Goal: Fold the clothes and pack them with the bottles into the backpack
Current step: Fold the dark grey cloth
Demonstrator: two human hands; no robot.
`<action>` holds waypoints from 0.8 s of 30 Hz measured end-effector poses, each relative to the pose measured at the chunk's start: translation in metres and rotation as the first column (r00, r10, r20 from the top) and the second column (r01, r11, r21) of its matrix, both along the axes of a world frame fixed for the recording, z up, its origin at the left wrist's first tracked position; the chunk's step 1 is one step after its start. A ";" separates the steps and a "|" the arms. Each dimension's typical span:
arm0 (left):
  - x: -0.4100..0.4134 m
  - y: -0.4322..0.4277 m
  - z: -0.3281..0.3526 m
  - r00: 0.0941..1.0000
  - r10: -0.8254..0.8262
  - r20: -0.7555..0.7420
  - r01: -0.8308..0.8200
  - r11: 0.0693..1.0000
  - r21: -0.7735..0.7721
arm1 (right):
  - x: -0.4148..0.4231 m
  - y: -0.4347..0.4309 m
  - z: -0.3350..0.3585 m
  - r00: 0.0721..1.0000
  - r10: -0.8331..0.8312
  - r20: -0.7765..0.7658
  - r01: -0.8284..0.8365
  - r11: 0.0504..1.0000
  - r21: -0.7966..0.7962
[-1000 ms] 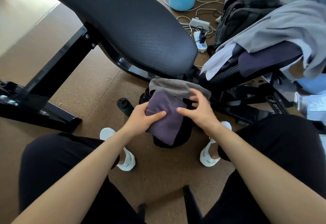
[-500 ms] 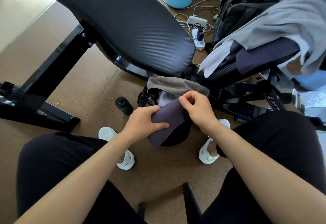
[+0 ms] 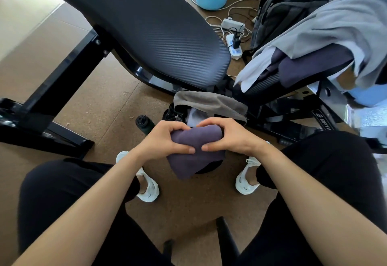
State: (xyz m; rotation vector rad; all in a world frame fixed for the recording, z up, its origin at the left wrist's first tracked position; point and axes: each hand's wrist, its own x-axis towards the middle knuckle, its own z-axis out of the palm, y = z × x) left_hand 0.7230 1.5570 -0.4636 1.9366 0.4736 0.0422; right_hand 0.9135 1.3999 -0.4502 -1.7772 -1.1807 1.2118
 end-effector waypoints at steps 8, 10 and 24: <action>0.002 0.002 0.001 0.867 0.497 -0.031 -0.440 0.736 -0.514 | 0.001 -0.001 -0.009 0.868 -0.204 -0.453 0.199 0.978 -0.060; 0.003 0.001 0.000 0.840 0.536 -0.082 -0.456 0.617 -0.641 | -0.002 0.001 -0.011 0.804 -0.263 -0.533 0.272 0.960 -0.063; 0.006 -0.005 0.008 0.895 0.399 -0.198 -0.435 0.687 -0.583 | 0.008 -0.002 -0.003 0.789 -0.336 -0.515 0.302 0.941 -0.152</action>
